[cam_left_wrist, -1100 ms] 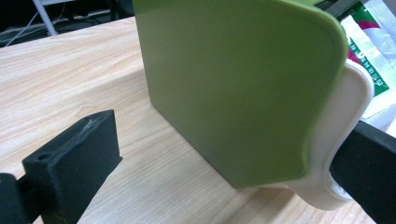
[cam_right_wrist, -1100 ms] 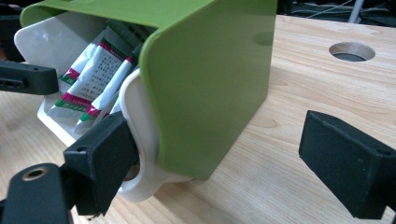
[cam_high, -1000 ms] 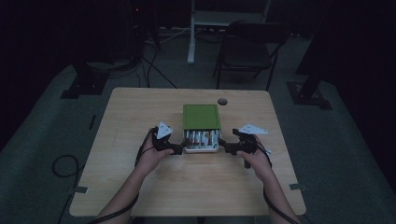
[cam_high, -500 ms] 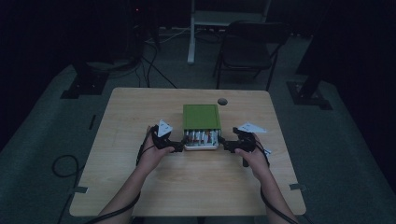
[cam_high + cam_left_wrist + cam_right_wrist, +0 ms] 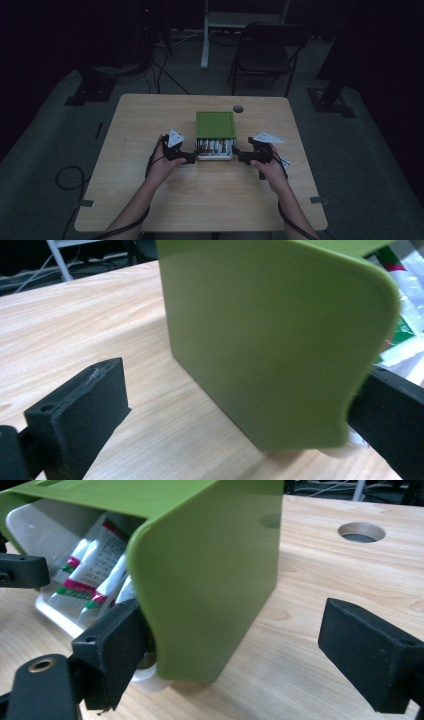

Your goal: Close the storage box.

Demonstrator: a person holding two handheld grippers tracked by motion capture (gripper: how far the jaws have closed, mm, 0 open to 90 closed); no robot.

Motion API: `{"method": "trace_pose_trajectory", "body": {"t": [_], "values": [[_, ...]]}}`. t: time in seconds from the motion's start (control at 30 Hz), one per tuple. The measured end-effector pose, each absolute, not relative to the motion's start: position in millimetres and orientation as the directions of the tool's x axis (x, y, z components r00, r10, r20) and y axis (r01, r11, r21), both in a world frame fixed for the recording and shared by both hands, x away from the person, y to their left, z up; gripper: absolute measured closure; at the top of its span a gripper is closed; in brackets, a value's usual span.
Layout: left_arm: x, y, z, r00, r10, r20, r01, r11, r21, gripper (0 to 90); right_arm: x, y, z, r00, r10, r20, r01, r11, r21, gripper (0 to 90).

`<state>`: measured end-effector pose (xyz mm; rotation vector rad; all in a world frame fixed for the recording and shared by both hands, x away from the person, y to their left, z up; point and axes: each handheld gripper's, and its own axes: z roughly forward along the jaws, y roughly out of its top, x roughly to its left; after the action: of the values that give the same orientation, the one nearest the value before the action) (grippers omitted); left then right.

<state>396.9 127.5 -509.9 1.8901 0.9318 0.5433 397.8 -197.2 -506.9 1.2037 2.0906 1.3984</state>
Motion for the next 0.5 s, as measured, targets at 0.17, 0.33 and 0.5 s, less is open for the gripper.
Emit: {"method": "trace_pose_trajectory", "body": {"t": [0.17, 0.33, 0.5], "values": [[389.8, 128.6, -509.1, 0.629, 0.777, -0.03, 0.402, -0.292, 0.868, 0.4, 393.3, -195.6, -504.1, -0.564, 0.807, 0.174, 0.456, 0.128, 0.881, 12.4], [385.4, 131.6, -507.4, 0.612, 0.79, -0.035, 0.431, -0.296, 0.852, 0.4, 390.5, -197.0, -504.9, -0.57, 0.804, 0.173, 0.468, 0.144, 0.872, 12.4], [380.9, 139.5, -506.2, 0.603, 0.798, -0.015, 0.434, -0.311, 0.845, 0.4, 386.3, -200.9, -506.7, -0.575, 0.803, 0.155, 0.466, 0.166, 0.869, 12.4]]}}
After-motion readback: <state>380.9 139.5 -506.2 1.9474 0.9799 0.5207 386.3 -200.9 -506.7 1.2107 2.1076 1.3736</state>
